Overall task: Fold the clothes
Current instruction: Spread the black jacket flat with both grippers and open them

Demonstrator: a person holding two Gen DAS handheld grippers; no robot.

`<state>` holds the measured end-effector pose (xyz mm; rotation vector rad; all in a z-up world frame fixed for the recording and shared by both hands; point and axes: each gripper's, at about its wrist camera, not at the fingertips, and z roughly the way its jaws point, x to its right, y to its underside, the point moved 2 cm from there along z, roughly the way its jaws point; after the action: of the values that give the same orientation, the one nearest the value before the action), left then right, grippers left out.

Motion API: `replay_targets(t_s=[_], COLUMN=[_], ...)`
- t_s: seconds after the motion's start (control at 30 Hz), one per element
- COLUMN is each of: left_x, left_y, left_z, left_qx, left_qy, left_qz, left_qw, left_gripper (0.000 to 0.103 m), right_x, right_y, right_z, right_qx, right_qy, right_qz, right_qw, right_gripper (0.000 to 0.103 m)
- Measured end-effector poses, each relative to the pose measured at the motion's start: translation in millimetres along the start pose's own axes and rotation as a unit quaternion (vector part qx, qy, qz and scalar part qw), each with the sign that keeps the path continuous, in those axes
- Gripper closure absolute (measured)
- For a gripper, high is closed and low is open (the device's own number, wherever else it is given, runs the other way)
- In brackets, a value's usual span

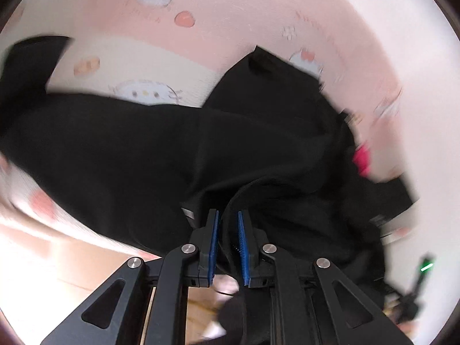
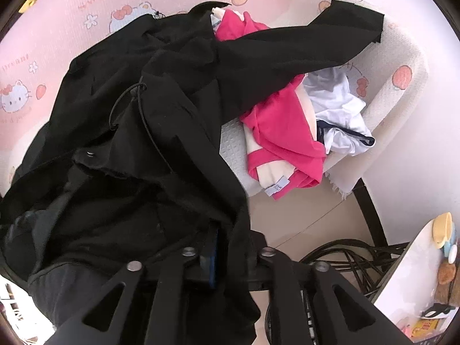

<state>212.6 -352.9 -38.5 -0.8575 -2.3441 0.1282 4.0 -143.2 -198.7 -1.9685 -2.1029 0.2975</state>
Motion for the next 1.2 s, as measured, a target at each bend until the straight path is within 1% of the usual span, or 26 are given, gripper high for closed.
replay_targets(t_s=[0.07,0.1,0.13,0.17,0.2,0.23,0.27,0.3,0.37,0.5,0.57,0.67,0.73,0.77,0.83,0.87,0.9,0.97,1.0,1.07,1.1,1.2], left_x=[-6,-8,-7,-5,-3,0,3,5,8,12,13,10,8,9,12,14,18,26,30,39,43,51], left_y=[-2,-3,-3,-3,-3,-2,-1,1,5,12,17,28,36,41,45,46,46,45,45,45,45,47], left_z=[-8,-12,-15,-17,-20,-23,-26,-28,-29,-31,-30,-33,-34,-35,-34,-33,-30,-25,-24,-25,-26,-32], left_qx=[0.0,0.001,0.002,0.003,0.004,0.005,0.006,0.007,0.009,0.016,0.024,0.075,0.105,0.114,0.11,0.1,0.086,0.063,0.058,0.057,0.056,0.046], left_qy=[0.025,0.034,0.039,0.042,0.044,0.049,0.056,0.061,0.061,0.024,0.02,0.014,0.021,0.026,0.026,0.024,0.016,-0.021,-0.041,-0.065,-0.071,-0.067], left_qz=[-0.036,-0.048,-0.051,-0.047,-0.044,-0.04,-0.04,-0.042,-0.044,-0.025,-0.02,-0.031,-0.039,-0.038,-0.026,-0.016,-0.001,0.034,0.056,0.096,0.11,0.137], left_qw=[0.999,0.9982,0.9979,0.998,0.9981,0.998,0.9976,0.9973,0.9971,0.9993,0.9993,0.9966,0.9935,0.9924,0.9933,0.9945,0.9962,0.9972,0.9959,0.9916,0.9898,0.9872], left_gripper=[0.09,0.089,0.086,0.082,0.069,0.051,0.043,0.038,0.038,0.038,0.038,0.038,0.038,0.038,0.038,0.038,0.038,0.038,0.038,0.038,0.038,0.038], right_x=[0,0,0,0,0,0,-1,-2,-4,-4,-5,-3,0,1,0,-1,-4,-11,-13,-18,-20,-21], right_y=[0,0,0,1,2,3,4,5,7,10,14,19,24,27,32,33,34,37,38,40,40,42], right_z=[-11,-17,-24,-30,-36,-42,-46,-50,-54,-61,-68,-74,-75,-75,-73,-70,-67,-62,-61,-59,-59,-62], right_qx=[0.005,0.012,0.02,0.027,0.033,0.039,0.043,0.046,0.049,0.045,0.058,0.094,0.114,0.118,0.115,0.106,0.095,0.072,0.067,0.059,0.056,0.048], right_qy=[-0.001,-0.007,-0.014,-0.018,-0.023,-0.027,-0.029,-0.034,-0.049,-0.093,-0.114,-0.154,-0.178,-0.187,-0.205,-0.212,-0.218,-0.231,-0.231,-0.222,-0.218,-0.219], right_qz=[0.0,0.0,0.001,0.002,0.003,0.004,0.003,0.002,0.003,0.025,0.038,0.06,0.079,0.086,0.094,0.092,0.085,0.069,0.063,0.047,0.039,0.033], right_qw=[1.0,1.0,1.0,0.999,0.999,0.999,0.999,0.998,0.998,0.994,0.991,0.982,0.974,0.971,0.967,0.967,0.968,0.968,0.969,0.972,0.974,0.974], right_gripper=[0.054,0.048,0.041,0.036,0.035,0.034,0.033,0.033,0.033,0.033,0.033,0.033,0.032,0.03,0.026,0.026,0.026,0.026,0.026,0.026,0.026,0.026])
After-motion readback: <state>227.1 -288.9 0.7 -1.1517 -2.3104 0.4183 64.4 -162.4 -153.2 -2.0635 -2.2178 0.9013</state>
